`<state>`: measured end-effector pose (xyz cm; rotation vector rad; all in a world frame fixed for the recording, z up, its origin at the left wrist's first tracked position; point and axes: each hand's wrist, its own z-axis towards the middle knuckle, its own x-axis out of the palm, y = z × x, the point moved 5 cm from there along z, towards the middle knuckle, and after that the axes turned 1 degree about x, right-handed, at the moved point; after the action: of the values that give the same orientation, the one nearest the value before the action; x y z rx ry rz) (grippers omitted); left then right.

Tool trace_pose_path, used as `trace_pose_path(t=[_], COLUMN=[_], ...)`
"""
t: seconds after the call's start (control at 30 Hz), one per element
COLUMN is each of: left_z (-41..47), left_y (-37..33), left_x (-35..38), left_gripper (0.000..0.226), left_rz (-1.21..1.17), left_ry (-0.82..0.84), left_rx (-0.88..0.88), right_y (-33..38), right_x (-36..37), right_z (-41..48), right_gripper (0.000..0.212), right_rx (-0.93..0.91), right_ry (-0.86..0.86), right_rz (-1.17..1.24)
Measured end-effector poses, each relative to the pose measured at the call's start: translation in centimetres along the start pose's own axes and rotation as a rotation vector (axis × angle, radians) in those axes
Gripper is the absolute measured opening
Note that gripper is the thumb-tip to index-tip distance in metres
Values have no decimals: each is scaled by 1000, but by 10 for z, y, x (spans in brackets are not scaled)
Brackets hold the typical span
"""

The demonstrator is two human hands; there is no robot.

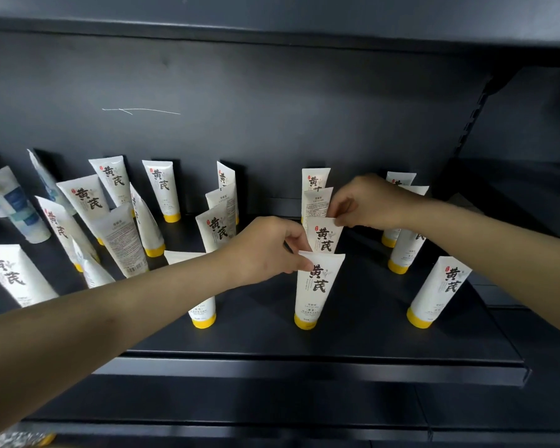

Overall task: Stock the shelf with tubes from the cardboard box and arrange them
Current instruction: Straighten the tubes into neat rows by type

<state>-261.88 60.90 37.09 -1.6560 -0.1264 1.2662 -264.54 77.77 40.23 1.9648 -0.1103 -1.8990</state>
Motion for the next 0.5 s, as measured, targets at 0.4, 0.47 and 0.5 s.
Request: trace_pose_path(t=[0.4,0.47,0.5], left_z=[5,5,5], left_y=[-6,-6,-6], left_x=[12,12,12], left_gripper=[15,15,15], left_rz=[-22,-29,-28], left_ry=[-13,-4,5], left_rx=[-11,-13,-15], right_y=[-2,-1,-1], right_x=[-1,-1,-1], right_z=[-4,-4,-5], right_gripper=[13,14,14], right_rx=[11,5,3], right_ry=[-32,-27,-22], right_rz=[61,54,52])
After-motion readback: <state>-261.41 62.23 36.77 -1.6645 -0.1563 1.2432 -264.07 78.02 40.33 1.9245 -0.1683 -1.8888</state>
